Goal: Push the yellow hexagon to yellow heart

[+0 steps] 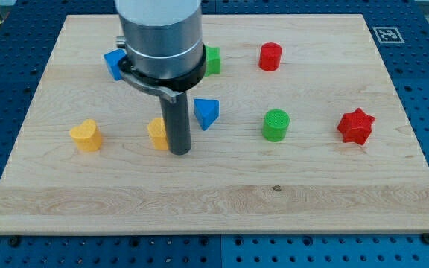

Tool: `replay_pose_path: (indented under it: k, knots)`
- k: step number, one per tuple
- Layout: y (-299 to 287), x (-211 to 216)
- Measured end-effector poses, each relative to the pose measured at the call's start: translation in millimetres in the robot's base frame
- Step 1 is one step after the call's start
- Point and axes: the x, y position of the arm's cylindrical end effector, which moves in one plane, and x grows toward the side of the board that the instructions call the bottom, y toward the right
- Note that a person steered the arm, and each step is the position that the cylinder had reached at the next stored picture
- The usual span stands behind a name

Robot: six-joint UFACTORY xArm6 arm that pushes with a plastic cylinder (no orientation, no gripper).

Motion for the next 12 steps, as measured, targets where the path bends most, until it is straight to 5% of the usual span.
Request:
replay_pose_path:
  k: [5,10,12]
  knots:
    - [14.2,-5.9]
    - [-76.1,-5.9]
    - [-46.2,-5.9]
